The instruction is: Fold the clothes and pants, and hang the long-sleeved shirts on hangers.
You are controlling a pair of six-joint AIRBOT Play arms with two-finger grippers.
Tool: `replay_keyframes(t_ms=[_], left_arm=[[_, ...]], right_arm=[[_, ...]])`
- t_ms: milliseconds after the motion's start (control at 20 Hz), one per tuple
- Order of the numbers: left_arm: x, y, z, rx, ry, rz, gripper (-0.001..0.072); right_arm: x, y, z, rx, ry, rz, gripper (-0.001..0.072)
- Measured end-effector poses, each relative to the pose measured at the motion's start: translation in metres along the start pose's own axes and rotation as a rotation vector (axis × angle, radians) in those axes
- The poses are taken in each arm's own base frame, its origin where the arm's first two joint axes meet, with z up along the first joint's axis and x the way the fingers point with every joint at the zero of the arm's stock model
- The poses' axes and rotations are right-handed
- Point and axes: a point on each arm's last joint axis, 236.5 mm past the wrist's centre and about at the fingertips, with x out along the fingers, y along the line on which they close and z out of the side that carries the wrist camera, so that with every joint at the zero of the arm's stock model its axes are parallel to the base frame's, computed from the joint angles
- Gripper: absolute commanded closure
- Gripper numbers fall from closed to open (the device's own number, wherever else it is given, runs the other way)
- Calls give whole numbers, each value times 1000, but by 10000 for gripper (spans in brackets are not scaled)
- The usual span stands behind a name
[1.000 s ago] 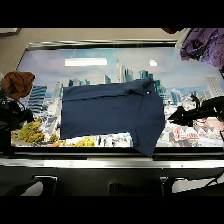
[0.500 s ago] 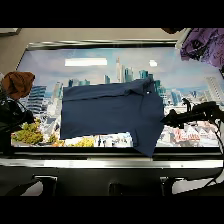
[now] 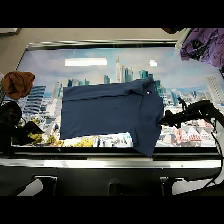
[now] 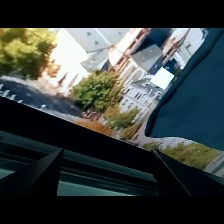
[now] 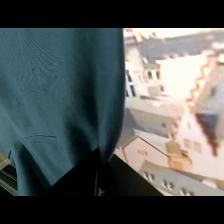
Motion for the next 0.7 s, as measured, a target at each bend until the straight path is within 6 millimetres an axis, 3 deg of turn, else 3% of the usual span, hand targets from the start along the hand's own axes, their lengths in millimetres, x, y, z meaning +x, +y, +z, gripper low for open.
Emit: replay_keyframes(t_ms=[200,500,550,600,650,700], left_arm=[[40,-16,-20,15,39,-90,105],[78,-44,-31,42,77,-143,111],[83,-50,-33,33,92,-162,187],[88,-53,-33,29,100,-167,487],[95,-54,-31,26,93,-163,648],[98,-54,-29,26,89,-163,691]], right_arm=[[0,4,-3,1,11,9,679],[-1,7,-7,5,28,20,679],[-2,8,-8,4,29,22,679],[-3,9,-8,2,28,22,679],[-4,10,-8,0,27,22,680],[-5,11,-8,-4,24,23,680]])
